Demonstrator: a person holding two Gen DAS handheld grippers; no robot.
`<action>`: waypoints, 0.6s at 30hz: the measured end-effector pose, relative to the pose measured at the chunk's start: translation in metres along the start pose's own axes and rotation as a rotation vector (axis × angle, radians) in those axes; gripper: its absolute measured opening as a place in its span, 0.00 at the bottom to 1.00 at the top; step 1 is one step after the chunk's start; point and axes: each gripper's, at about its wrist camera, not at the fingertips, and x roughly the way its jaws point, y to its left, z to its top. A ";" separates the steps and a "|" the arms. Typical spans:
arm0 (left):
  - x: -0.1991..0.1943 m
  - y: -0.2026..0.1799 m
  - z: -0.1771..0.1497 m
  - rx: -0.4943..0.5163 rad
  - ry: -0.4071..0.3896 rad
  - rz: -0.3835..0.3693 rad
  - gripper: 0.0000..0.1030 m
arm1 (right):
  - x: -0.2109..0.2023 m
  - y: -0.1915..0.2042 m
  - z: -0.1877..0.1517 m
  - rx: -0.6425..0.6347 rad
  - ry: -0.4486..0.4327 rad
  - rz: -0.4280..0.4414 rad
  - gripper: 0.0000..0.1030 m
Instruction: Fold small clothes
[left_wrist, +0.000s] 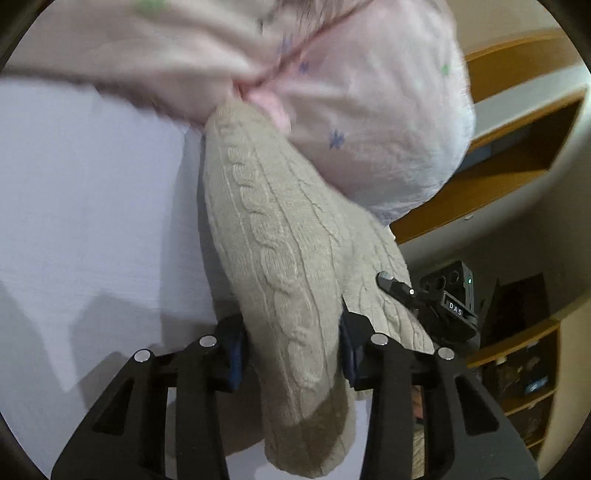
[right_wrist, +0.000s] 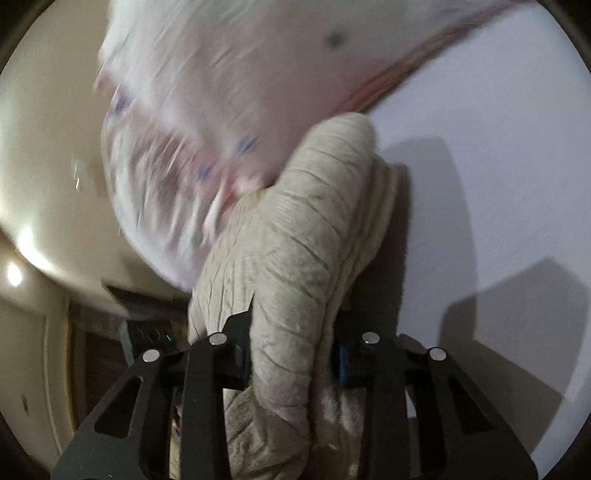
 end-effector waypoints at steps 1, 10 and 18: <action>-0.024 0.007 -0.001 0.014 -0.044 0.018 0.39 | 0.010 0.010 -0.001 -0.033 0.023 0.002 0.30; -0.093 0.046 -0.017 0.047 -0.187 0.242 0.51 | 0.073 0.090 -0.012 -0.364 -0.032 -0.378 0.52; -0.118 0.001 -0.066 0.238 -0.225 0.490 0.94 | -0.025 0.115 -0.067 -0.429 -0.262 -0.471 0.98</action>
